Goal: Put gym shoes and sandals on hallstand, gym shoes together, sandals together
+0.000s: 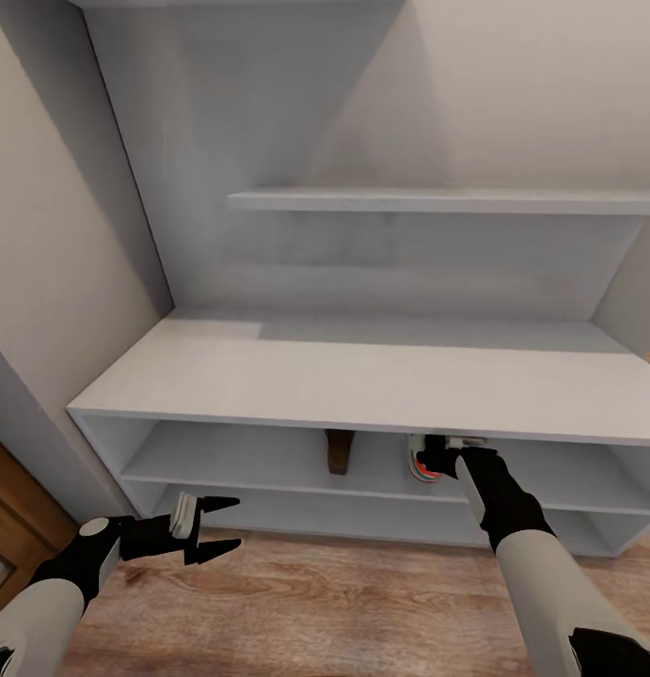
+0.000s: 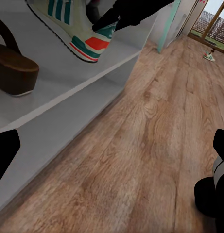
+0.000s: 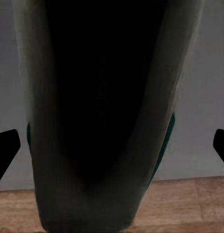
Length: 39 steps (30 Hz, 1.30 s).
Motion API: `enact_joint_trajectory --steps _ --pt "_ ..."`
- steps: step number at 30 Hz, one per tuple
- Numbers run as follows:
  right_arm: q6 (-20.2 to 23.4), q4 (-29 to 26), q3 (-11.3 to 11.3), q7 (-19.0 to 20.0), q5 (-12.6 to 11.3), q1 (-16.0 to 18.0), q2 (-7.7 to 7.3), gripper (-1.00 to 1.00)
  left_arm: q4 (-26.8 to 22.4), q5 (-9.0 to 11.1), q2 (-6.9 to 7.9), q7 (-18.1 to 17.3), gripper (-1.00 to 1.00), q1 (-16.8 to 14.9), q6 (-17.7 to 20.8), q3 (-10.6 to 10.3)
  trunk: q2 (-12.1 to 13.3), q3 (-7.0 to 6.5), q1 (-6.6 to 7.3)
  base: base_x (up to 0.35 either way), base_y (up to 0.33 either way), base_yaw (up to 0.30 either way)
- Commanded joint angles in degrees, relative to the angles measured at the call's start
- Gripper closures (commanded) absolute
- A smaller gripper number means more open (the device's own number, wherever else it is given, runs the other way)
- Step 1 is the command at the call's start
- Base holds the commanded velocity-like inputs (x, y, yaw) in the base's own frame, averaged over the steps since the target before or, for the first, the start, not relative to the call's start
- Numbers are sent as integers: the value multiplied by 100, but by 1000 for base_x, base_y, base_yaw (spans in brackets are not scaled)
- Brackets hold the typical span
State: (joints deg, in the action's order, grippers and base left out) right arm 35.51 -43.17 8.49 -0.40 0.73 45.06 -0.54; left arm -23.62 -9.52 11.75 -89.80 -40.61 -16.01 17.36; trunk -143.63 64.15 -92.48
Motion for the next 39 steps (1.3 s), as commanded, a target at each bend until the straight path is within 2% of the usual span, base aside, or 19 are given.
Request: enact_joint_trajectory --steps 1,17,39 --pt "29 -7 4 -4 6 2 1 -100 -3 -50 -6 -20 -100 -5 -42 48 -2 5 1 16 5 0" --pt "33 -13 9 -4 6 2 1 -100 -3 -50 -6 -20 -100 -6 -42 48 -2 5 1 -12 1 0" --pt "35 -46 4 2 3 2 1 -100 -3 -50 -6 -20 -100 -6 -42 48 -2 5 1 -320 0 0"
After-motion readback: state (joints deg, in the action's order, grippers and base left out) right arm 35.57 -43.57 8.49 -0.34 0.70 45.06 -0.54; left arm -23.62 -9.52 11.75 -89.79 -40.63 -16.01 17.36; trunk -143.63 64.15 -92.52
